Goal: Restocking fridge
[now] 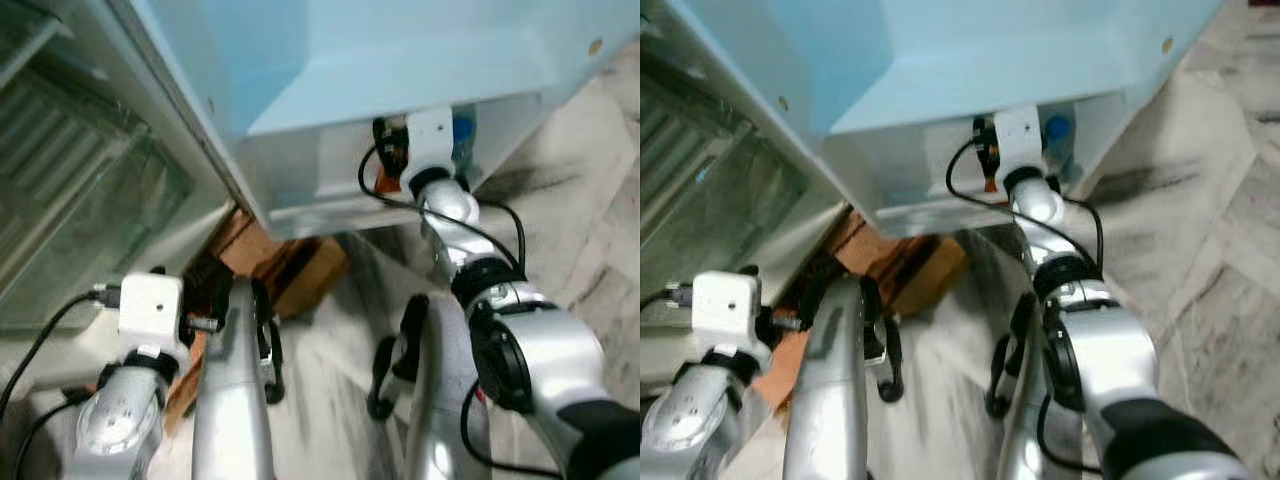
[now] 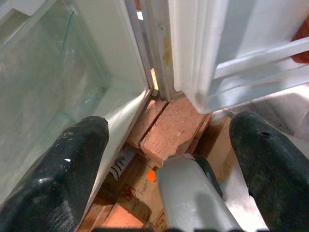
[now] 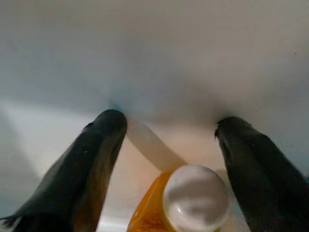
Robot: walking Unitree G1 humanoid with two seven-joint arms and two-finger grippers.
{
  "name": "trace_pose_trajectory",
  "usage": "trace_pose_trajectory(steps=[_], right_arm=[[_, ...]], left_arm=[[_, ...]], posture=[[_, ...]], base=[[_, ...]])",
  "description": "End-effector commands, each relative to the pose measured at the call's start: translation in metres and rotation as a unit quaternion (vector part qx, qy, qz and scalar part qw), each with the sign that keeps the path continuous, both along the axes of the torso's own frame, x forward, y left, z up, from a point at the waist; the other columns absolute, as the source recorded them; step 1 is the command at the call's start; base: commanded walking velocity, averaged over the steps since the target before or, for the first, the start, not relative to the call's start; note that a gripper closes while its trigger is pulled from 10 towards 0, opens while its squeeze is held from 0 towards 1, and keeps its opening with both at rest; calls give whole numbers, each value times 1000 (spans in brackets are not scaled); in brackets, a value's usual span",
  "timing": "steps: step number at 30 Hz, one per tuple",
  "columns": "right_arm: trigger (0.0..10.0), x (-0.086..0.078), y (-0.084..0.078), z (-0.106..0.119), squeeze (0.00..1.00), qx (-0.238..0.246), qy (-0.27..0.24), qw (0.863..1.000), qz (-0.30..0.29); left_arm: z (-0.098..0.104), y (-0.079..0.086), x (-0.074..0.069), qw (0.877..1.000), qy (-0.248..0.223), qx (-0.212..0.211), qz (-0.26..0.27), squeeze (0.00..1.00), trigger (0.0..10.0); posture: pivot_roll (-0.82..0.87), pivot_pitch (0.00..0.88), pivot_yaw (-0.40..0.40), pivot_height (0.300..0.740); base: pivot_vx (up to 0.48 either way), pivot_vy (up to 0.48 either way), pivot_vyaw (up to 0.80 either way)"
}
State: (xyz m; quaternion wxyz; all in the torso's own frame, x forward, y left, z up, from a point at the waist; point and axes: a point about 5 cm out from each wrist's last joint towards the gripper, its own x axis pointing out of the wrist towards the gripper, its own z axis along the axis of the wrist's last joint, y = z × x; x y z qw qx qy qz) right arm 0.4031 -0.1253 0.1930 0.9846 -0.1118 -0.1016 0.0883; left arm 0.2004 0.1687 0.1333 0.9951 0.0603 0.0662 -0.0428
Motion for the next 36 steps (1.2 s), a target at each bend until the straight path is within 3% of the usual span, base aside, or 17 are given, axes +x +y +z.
trace_pose_trajectory(steps=[1,10,13,21,22,23,24,25,27,29,32,36], right_arm=[[10000,2,-2,6,1000,8,-3,1000,5],[10000,0,-7,13,1000,6,-13,999,37],[10000,-9,-8,7,1000,10,-32,997,74],[10000,-36,-13,-22,973,42,-33,994,99],[10000,-39,-14,-26,894,45,-32,994,99],[10000,-41,-14,-28,894,47,-31,993,100],[10000,-48,-14,-34,380,50,-30,993,98],[10000,-67,-15,-47,0,61,-27,994,90],[10000,-82,-17,-56,0,64,-24,994,83],[10000,-106,-19,-75,0,74,-8,996,53],[10000,-123,-20,-88,0,97,17,995,2],[10000,-128,-16,-88,0,101,16,995,-13]], left_arm=[[-7,3,-1,1000,10,3,9,0,10000],[-12,3,17,1000,-6,1,2,0,10000],[-16,8,18,1000,-6,7,2,0,10000],[-23,5,29,1000,-14,1,3,0,10000],[-25,4,29,1000,-13,-3,4,0,10000],[-26,3,29,1000,-12,-5,4,0,10000],[-29,2,29,1000,-8,-15,7,0,10000],[-33,1,29,999,-2,-28,15,0,10000],[-36,-1,29,999,-1,-30,15,0,10000],[-38,-3,34,1000,-12,-23,11,0,10000],[-39,-2,43,999,-23,-19,13,0,10000],[-41,1,50,999,-27,-20,18,0,10000]], posture=[[228,273,46,562],[184,181,43,562],[166,153,40,562],[128,85,39,562],[117,69,41,562],[117,69,41,562],[107,46,42,562],[98,21,40,562],[93,0,39,562],[83,0,36,562],[74,0,35,562],[58,0,46,562]], base=[[0,0,0],[0,0,0],[0,0,0],[0,0,0],[0,0,0],[0,0,0],[0,0,0],[0,0,0],[0,0,0],[0,0,0],[0,0,0],[0,0,0]])
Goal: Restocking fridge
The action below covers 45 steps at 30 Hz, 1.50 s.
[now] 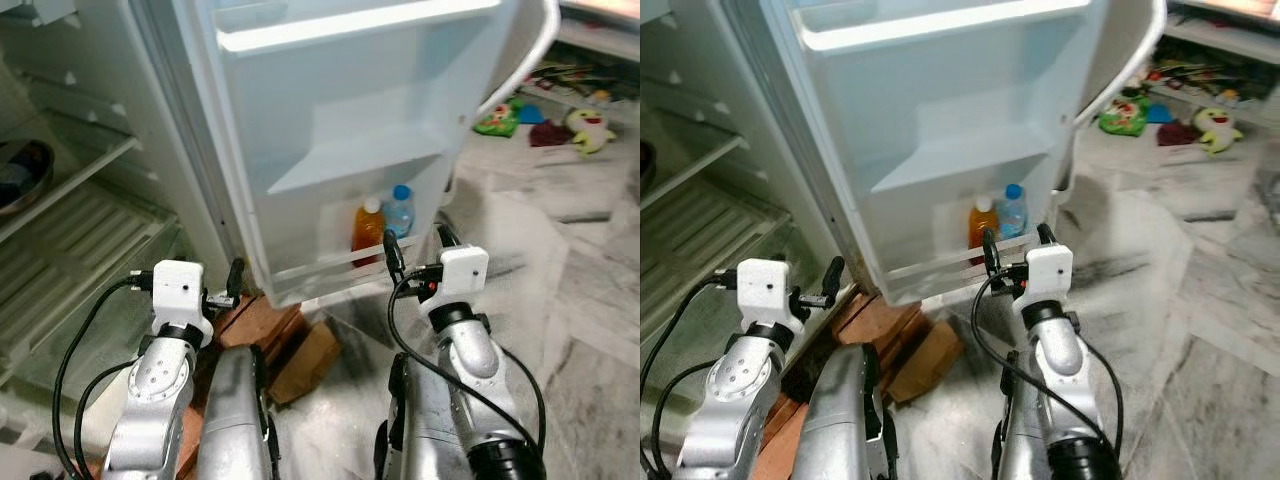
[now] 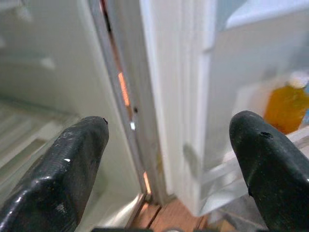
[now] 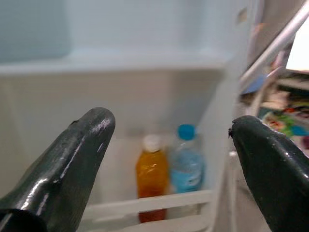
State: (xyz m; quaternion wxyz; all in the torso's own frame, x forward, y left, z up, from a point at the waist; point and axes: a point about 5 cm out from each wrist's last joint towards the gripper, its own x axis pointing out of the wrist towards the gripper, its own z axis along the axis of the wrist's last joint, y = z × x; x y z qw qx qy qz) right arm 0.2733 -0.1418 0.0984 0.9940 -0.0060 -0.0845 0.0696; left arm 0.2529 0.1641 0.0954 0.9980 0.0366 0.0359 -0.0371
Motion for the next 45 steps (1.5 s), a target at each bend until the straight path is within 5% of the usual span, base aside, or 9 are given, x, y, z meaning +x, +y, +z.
trace_pose_trajectory(steps=[1,13,32,45], right_arm=[[10000,0,2,5,0,3,3,1000,-6],[10000,7,-6,14,0,24,19,999,-26],[10000,11,5,16,0,21,26,999,-1],[10000,0,-1,2,0,8,62,998,-3]], left_arm=[[-5,5,0,1000,7,-4,17,0,10000],[-14,-7,1,1000,3,-6,1,0,10000],[-13,-7,6,1000,-8,2,2,0,10000],[-15,-10,5,1000,-7,7,-5,0,10000]], posture=[[52,0,53,562],[47,0,37,617],[54,0,28,737],[48,0,22,740]], base=[[0,0,0],[0,0,0],[0,0,0],[0,0,0]])
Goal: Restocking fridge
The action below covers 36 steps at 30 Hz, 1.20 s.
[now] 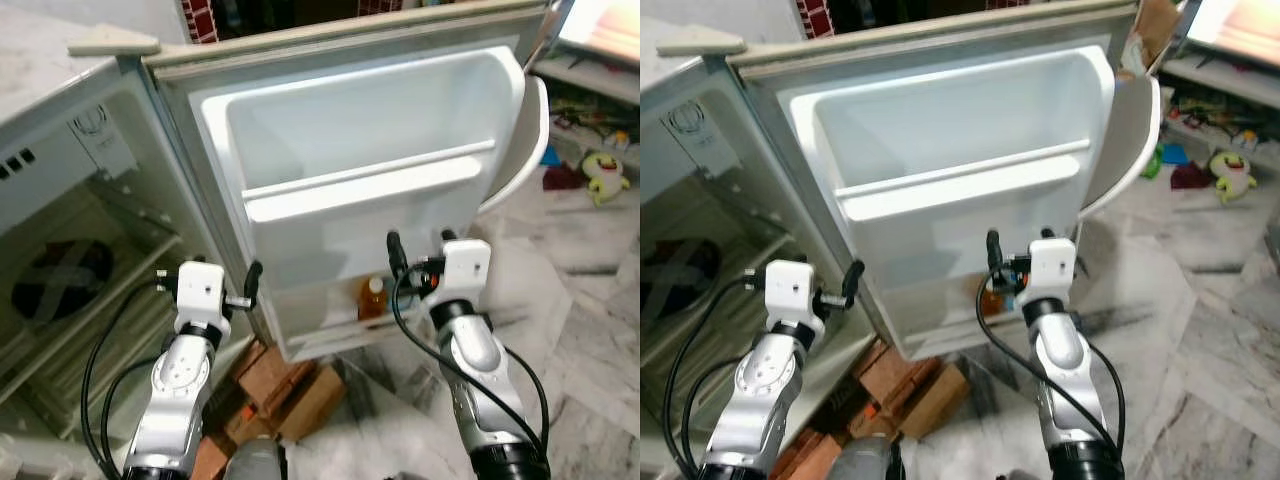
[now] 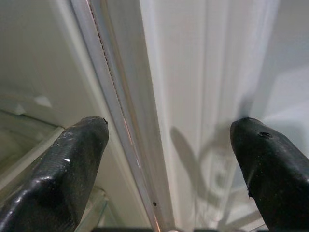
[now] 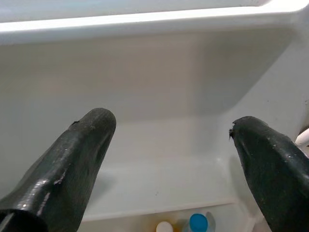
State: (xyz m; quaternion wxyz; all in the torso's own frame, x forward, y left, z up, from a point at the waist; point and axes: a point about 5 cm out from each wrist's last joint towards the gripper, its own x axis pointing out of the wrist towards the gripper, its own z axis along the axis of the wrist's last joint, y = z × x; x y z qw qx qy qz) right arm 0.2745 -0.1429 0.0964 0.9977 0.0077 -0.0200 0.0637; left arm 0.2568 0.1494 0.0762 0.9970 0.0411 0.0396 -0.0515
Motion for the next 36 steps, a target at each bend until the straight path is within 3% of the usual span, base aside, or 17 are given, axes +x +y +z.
trace_pose_trajectory(steps=[1,17,21,23,36], right_arm=[[10000,-2,1,1,0,1,4,1000,2],[10000,-6,10,-5,0,21,21,999,42],[10000,-8,16,-2,0,18,11,997,80],[10000,-10,24,4,0,4,-8,993,121],[10000,-6,26,10,0,6,-24,991,134]], left_arm=[[4,4,1,1000,-11,4,8,0,10000],[3,2,2,1000,-9,7,-1,0,10000],[1,3,2,1000,-6,13,2,0,10000],[-1,4,3,1000,-1,25,9,0,10000],[-2,4,5,999,2,33,11,0,10000]], posture=[[47,0,22,740],[48,0,21,740],[48,0,22,740],[47,0,22,740],[47,0,18,740]], base=[[0,0,0],[0,-408,0],[0,-480,0],[0,-476,706],[0,-453,655]])
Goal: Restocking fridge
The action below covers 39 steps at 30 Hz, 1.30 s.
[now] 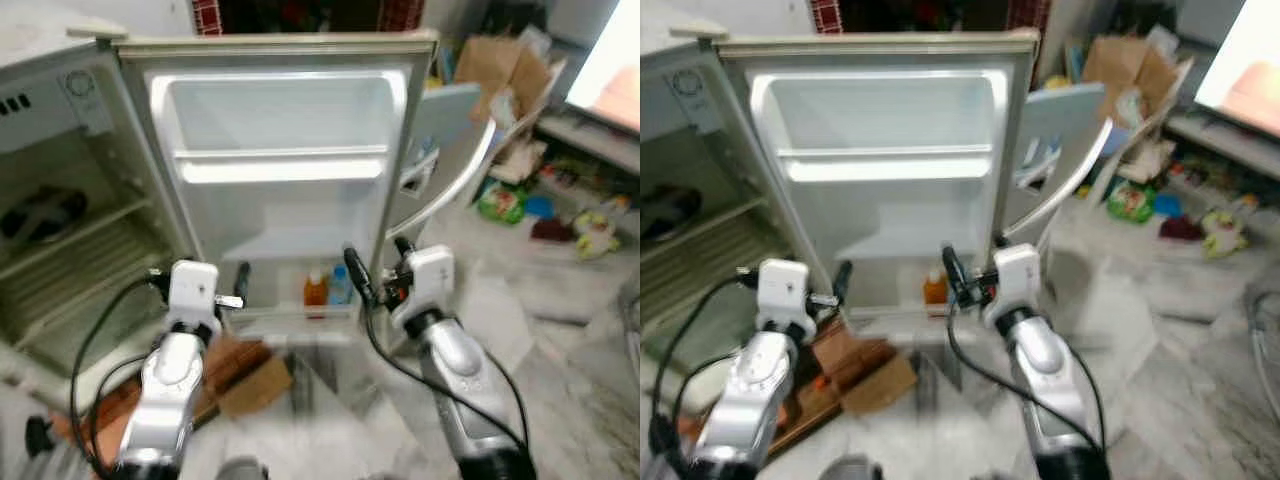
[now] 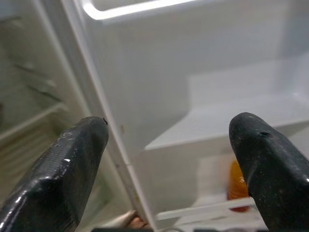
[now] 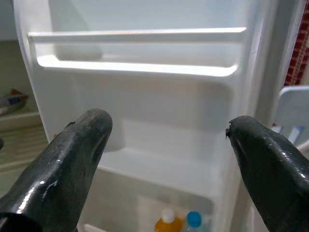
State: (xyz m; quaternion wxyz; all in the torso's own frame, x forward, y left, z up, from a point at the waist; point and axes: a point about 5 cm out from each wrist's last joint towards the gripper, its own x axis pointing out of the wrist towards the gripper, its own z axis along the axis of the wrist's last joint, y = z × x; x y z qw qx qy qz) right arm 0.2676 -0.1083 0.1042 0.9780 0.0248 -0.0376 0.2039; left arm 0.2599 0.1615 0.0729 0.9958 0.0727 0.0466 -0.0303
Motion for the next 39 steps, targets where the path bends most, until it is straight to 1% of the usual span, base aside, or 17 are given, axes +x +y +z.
trace_pose_trajectory(steps=[1,2,3,4,5,6,9,17,21,26,31,32,37,39], right_arm=[[10000,1,-8,2,0,-9,-6,1000,-2],[10000,1,-8,2,0,-9,-6,1000,-2],[10000,0,-5,2,0,-6,-2,1000,14],[10000,-2,0,5,0,-7,-9,999,35],[10000,-2,0,5,0,-7,-9,999,35],[10000,-3,4,7,0,-11,-17,998,51],[10000,-5,9,8,0,-18,-23,997,68],[10000,-5,7,8,0,-23,-24,997,70],[10000,-3,5,11,0,-35,-36,996,71],[10000,-1,4,12,0,-32,-37,996,70],[10000,-1,3,13,0,-30,-39,997,62],[10000,-1,3,13,0,-27,-40,997,58],[10000,0,-1,12,0,-24,-38,998,49],[10000,1,-1,12,0,-26,-39,998,45]], left_arm=[[1,-7,2,1000,-1,0,-7,0,10000],[1,-7,2,1000,-1,0,-7,0,10000],[0,-6,2,1000,4,-1,0,0,10000],[-2,-5,2,1000,10,-7,9,0,10000],[-2,-5,2,1000,10,-7,9,0,10000],[-2,-5,3,1000,11,-6,11,0,10000],[-2,-4,3,1000,10,-2,12,0,10000],[-4,-2,3,1000,17,1,22,0,10000],[-5,-1,2,999,20,0,26,0,10000],[-4,1,2,999,19,7,33,0,10000],[-5,2,2,999,24,-13,39,0,10000],[-5,1,2,999,23,-20,37,0,10000],[-6,0,-1,999,29,-19,38,0,10000],[-9,2,-3,998,39,-21,43,0,10000]], posture=[[47,0,18,740],[47,0,18,740],[47,0,18,740],[46,0,19,740],[46,0,19,740],[46,0,20,740],[46,0,20,740],[47,0,21,740],[48,0,21,740],[50,0,22,740],[51,0,23,740],[51,0,24,740],[51,0,24,740],[51,0,23,740]], base=[[0,-416,625],[0,-416,625],[255,-405,619],[277,-386,619],[277,-386,619],[292,-375,619],[301,-370,619],[316,-357,575],[410,-247,558],[404,-257,556],[367,-213,554],[0,0,0],[0,0,0],[0,0,0]])
